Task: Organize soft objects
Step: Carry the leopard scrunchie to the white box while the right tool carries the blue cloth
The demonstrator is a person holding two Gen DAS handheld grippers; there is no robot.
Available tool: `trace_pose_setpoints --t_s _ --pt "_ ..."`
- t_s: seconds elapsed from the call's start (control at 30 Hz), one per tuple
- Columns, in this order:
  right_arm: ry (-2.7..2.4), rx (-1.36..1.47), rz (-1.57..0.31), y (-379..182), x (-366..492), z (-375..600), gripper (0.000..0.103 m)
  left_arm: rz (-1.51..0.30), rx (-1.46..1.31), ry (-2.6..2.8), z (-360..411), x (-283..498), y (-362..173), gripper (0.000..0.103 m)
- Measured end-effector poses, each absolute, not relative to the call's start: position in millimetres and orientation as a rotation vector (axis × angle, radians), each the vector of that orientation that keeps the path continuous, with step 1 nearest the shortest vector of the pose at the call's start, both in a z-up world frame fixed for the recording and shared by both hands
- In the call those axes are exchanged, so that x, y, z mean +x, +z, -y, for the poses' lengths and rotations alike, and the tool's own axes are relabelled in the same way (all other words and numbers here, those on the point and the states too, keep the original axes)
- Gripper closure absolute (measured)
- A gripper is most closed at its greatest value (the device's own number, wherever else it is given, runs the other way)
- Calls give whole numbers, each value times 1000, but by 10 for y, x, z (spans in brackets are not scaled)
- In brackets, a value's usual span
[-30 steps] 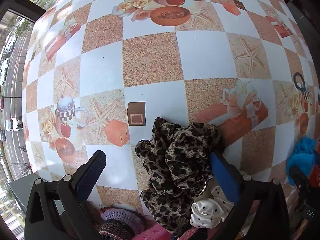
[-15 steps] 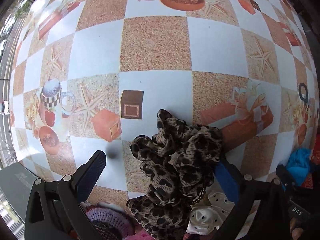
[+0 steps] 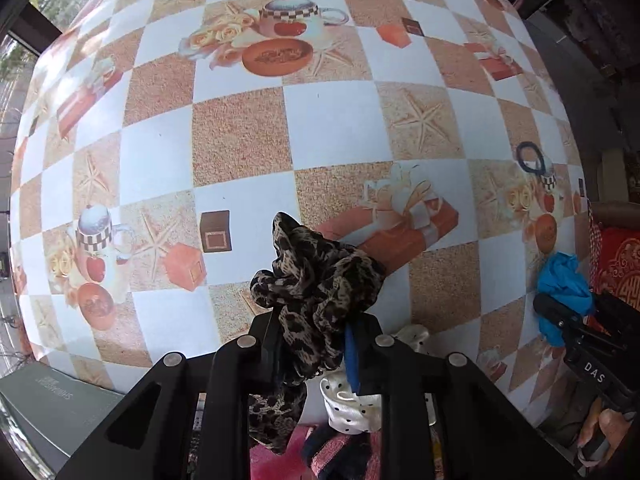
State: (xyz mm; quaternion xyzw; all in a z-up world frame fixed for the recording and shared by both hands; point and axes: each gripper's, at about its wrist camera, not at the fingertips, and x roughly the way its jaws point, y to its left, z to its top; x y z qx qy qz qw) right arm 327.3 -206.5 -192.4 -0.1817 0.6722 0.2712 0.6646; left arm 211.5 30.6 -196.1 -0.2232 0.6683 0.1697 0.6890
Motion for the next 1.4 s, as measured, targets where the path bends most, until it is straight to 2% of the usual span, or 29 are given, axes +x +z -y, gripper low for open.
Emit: trace_pose_setpoints --t_s 0.33,0.63,1.4 --pt "634 -334 -1490 -1563 2987 2282 65 -1398 -452 353 -114 1755 -1309 78" --pt "636 -288 -1481 -1222 2532 2447 65 -1362 -416 297 253 1348 -945 78" --pt "663 -320 -1528 -949 837 2693 64 -1381 -364 166 891 -300 -705 78"
